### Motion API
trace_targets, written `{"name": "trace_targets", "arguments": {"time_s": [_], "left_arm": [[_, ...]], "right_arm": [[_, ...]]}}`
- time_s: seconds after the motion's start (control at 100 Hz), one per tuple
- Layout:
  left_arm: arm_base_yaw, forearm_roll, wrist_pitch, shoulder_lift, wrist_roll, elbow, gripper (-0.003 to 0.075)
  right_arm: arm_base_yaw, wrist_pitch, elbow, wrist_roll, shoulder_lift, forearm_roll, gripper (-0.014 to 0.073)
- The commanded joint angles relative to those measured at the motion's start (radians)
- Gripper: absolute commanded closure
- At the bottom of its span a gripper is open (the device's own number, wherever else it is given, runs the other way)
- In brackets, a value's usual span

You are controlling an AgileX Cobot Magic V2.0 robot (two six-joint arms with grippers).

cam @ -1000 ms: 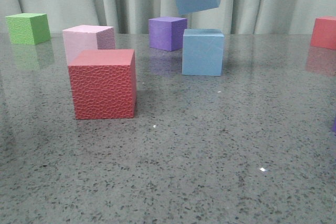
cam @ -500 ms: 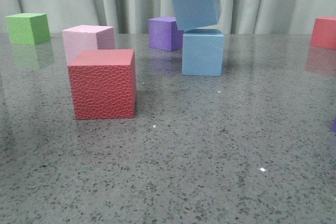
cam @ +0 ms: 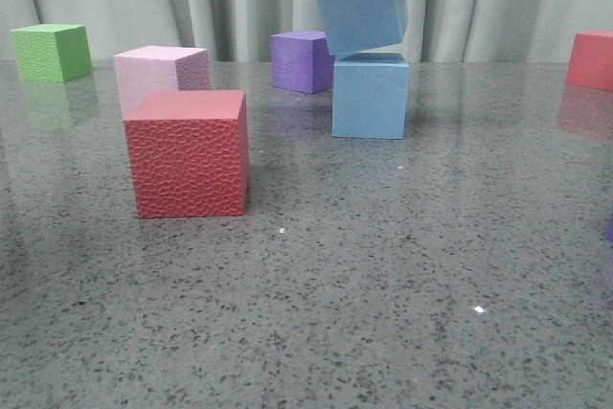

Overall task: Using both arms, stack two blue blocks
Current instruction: 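Lower the held blue cube onto the placed blue cube with the left gripper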

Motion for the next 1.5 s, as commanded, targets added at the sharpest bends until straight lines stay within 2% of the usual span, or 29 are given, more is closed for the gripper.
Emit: {"name": "trace_targets", "arguments": {"time_s": [0.0, 0.74, 0.82, 1.0, 1.09, 1.49], "left_arm": [[-0.01, -0.018, -0.049, -0.061, -0.01, -0.031, 0.0488], [-0.012, -0.023, -0.035, -0.041, -0.01, -0.031, 0.0481], [-0.012, -0.025, -0.042, -0.041, -0.01, -0.031, 0.0429], [-0.012, -0.046, -0.059, -0.041, 0.001, -0.031, 0.0215], [-0.012, -0.05, -0.067, -0.041, 0.001, -0.031, 0.0158], [-0.012, -0.076, -0.084, -0.041, 0.019, -0.031, 0.0139]], "right_arm": [[-0.005, -0.071, -0.025, -0.006, -0.006, -0.006, -0.0004], [-0.005, -0.071, -0.025, -0.006, -0.006, -0.006, -0.0004], [-0.005, -0.071, -0.025, -0.006, -0.006, -0.006, -0.0004], [-0.005, -0.071, -0.025, -0.006, -0.006, -0.006, -0.0004], [-0.005, -0.071, -0.025, -0.006, -0.006, -0.006, -0.0004], [-0.005, -0.071, -0.025, -0.006, -0.006, -0.006, -0.0004]]}}
